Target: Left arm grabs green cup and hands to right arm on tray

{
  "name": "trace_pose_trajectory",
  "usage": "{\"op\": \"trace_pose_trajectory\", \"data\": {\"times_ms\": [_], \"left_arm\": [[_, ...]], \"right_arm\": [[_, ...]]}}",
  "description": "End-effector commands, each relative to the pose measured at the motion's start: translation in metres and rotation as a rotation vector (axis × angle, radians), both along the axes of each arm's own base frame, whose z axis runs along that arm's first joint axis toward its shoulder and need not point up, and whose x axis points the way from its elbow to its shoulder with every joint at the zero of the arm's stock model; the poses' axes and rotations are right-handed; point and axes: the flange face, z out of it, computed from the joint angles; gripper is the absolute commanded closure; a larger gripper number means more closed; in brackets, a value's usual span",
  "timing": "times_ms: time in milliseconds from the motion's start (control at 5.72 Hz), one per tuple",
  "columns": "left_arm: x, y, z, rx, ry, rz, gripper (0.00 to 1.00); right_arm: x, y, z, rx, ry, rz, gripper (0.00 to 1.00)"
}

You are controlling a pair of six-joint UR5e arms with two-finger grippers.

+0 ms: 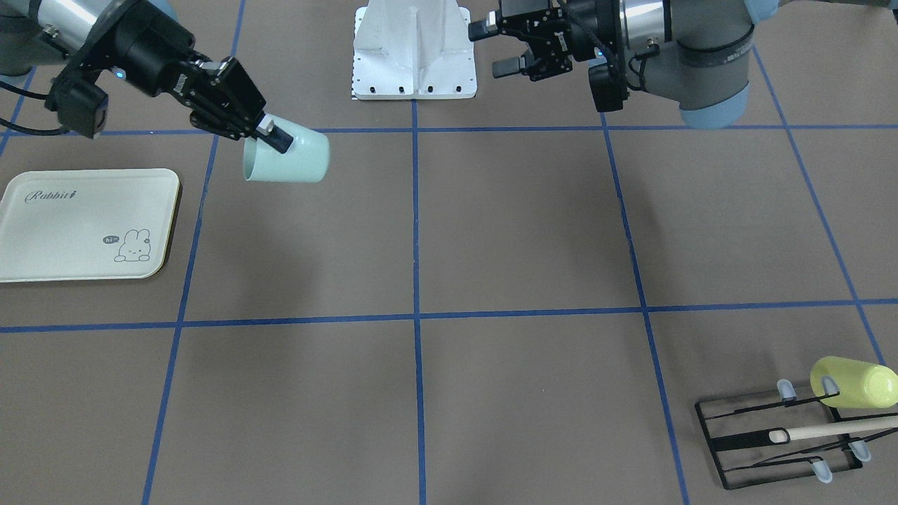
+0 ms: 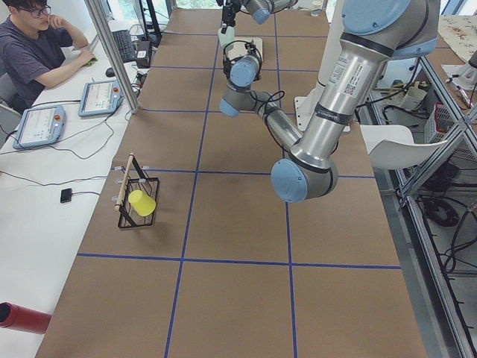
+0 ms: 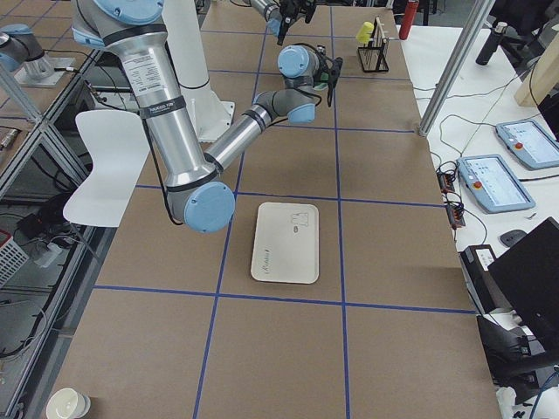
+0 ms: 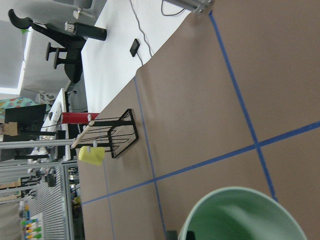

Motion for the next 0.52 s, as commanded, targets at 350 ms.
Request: {"op": "trace_pose_trajectory", "data": {"times_ms": [350], "left_arm": [[-0.103,-0.057,0.144,0.251,-0.391,-0.278,0.00]], "right_arm": [[0.002,0.024,0.071,0.147,0.691,0.039,1.00]]}}
